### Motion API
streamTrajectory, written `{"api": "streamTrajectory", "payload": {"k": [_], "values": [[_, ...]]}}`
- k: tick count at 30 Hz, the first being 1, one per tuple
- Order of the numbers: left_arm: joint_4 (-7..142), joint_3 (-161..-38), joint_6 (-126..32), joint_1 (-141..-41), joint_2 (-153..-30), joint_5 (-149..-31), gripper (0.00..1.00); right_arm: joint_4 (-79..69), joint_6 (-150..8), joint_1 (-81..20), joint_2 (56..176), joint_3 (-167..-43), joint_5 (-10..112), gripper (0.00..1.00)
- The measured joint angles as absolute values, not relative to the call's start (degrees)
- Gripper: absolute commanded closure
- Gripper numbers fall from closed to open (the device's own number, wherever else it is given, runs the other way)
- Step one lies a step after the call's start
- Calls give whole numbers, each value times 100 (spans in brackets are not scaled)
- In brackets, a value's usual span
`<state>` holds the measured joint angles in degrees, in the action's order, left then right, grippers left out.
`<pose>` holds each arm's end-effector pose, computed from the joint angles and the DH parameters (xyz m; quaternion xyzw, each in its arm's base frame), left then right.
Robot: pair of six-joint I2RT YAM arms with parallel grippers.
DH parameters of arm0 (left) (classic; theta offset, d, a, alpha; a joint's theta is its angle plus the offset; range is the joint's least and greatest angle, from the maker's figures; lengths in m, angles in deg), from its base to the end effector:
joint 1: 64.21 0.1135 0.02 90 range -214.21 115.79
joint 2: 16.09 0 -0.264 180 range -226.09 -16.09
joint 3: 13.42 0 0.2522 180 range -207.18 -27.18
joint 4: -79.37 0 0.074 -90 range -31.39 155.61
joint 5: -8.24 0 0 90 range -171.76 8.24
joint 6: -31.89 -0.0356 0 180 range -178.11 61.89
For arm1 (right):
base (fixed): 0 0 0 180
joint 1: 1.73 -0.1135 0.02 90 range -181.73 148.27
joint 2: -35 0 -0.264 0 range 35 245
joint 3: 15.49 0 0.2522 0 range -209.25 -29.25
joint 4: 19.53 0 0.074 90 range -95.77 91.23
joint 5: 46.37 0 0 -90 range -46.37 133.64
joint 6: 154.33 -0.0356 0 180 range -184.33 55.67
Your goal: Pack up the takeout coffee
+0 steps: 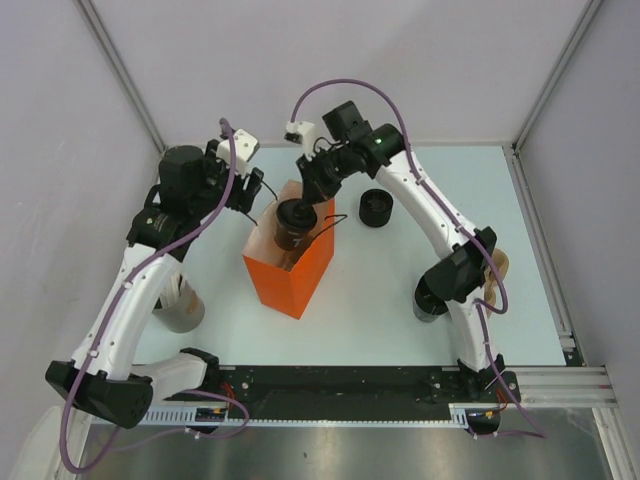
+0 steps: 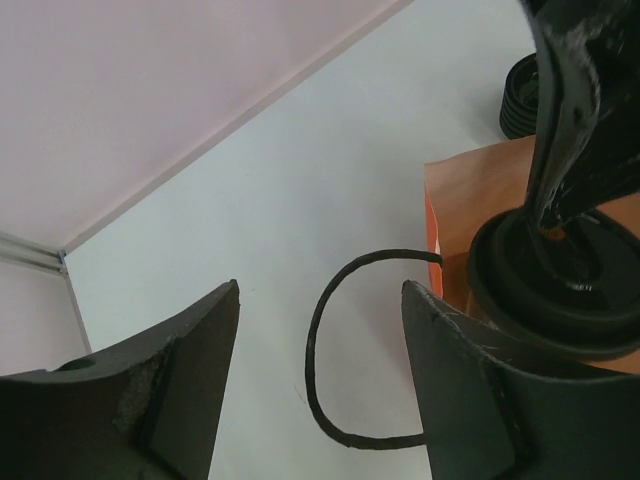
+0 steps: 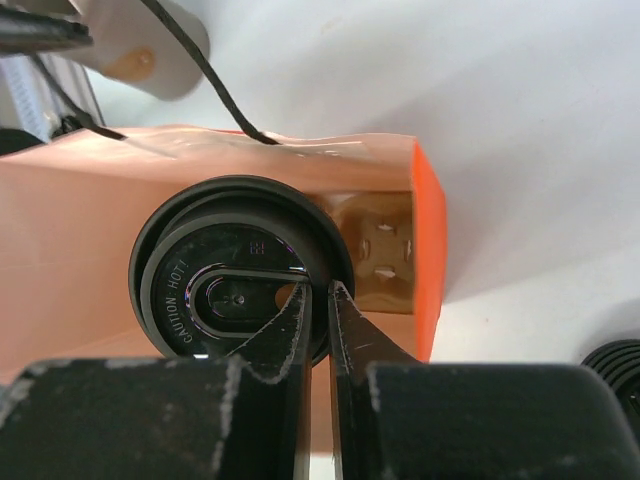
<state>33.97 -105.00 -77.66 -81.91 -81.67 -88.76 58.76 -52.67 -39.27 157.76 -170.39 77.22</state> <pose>0.2279 -0.0773 0.4281 0.2936 0.7607 -0.0405 0.5775 0.3434 0.2887 0.3949 -0.4678 0.7626 0.3413 0.2884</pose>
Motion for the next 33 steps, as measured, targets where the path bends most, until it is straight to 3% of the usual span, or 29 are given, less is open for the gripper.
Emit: {"api": "streamTrajectory", "payload": {"k": [11,23,33], "values": [[3576,-10301,-7700,-8180,-8200,-8951,58,6213,-4819,-4491,15969,-17013,7075,100],[3677,-10290,-7587,-8171,-8334,-8922,78,6243,-4563,-4537,15960,-16495,6692,100],[3705,-10286,-7444,-8164,-8452,-8549,82,6062,-4216,-4745,15615,-15725,6614,100]]}}
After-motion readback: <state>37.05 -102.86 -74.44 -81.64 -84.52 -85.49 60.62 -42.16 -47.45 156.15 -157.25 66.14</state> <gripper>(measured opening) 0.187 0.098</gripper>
